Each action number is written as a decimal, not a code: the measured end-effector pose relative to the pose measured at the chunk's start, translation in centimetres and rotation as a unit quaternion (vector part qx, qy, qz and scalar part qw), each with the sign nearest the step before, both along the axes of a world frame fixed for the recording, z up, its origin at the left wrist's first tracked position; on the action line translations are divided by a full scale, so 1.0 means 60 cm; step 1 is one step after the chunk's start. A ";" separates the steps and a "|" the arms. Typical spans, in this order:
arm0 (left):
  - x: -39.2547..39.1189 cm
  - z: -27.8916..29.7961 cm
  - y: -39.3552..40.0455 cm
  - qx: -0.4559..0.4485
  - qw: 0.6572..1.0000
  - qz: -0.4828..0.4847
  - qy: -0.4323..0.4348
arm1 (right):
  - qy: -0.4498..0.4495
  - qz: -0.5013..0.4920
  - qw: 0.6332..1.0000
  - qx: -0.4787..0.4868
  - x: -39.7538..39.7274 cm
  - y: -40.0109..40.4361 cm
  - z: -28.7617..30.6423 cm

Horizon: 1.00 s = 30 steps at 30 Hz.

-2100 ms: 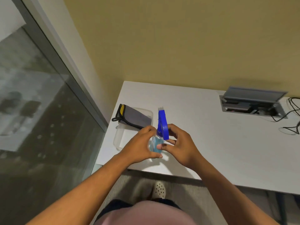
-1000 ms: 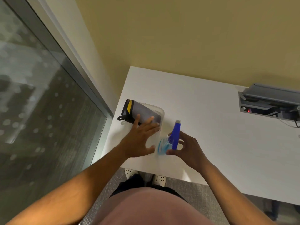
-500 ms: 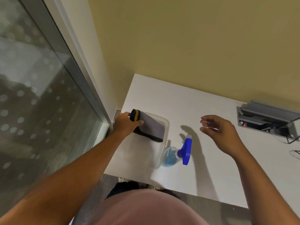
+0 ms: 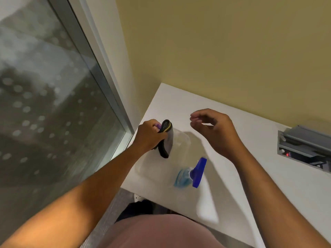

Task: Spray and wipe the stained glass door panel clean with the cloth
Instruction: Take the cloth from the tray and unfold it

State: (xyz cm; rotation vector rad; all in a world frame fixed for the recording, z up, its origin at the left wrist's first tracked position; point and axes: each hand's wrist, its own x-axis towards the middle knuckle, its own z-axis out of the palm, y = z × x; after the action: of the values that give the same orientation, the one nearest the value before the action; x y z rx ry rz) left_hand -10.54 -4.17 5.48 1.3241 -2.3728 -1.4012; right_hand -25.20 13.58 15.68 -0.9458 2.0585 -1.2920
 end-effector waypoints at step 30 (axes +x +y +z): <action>0.466 0.231 0.375 -0.157 0.767 0.535 0.317 | -0.298 0.448 0.841 -0.045 0.537 0.014 0.054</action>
State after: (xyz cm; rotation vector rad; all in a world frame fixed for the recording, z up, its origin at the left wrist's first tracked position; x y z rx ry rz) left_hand 17.44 18.32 19.33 1.3854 -0.9819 -0.7999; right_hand 7.05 14.45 18.92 -1.1487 0.8722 -0.9614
